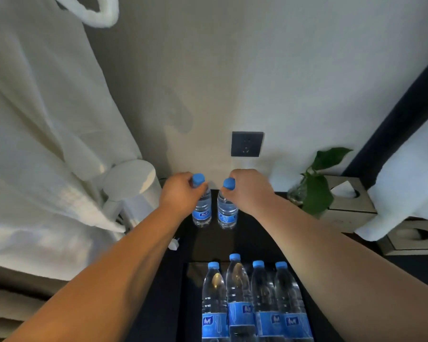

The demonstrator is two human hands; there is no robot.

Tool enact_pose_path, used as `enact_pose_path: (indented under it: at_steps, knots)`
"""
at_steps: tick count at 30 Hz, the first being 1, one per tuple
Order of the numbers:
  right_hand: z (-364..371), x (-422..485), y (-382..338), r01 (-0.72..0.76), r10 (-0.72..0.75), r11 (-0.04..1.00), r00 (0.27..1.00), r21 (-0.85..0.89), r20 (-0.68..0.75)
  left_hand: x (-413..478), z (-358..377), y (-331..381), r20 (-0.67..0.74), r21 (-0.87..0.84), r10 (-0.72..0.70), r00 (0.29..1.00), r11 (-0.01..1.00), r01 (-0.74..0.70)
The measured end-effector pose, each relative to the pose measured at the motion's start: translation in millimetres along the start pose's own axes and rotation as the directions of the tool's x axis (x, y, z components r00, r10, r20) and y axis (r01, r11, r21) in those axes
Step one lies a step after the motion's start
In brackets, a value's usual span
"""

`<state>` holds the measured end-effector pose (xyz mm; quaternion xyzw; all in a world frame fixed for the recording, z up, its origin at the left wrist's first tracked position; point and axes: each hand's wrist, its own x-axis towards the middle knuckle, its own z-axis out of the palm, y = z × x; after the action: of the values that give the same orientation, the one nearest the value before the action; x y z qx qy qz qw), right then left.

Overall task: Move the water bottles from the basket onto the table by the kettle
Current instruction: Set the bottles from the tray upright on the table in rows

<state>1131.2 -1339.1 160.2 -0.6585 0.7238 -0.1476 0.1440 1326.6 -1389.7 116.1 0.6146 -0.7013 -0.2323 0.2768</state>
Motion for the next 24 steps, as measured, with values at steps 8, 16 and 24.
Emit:
enact_pose_path:
  at_steps: [8, 16, 24]
  knots:
    - [22.3, 29.5, -2.3, -0.062, 0.062, 0.998, 0.998, 0.028, -0.007, 30.7, 14.8, -7.2, 0.056, -0.053, 0.005, 0.998, 0.999, -0.002]
    - [34.3, 34.8, 7.4, -0.083, 0.090, 0.988, 0.995, 0.133, -0.045, 33.1, 20.3, 0.8, 0.124, -0.006, -0.030, 0.992, 1.000, 0.031]
    - [63.4, -3.1, 35.8, -0.216, 0.201, 0.958, 0.975, 0.191, 0.093, -7.8, 36.8, -36.2, 0.150, 0.069, -0.128, 0.980, 0.990, 0.119]
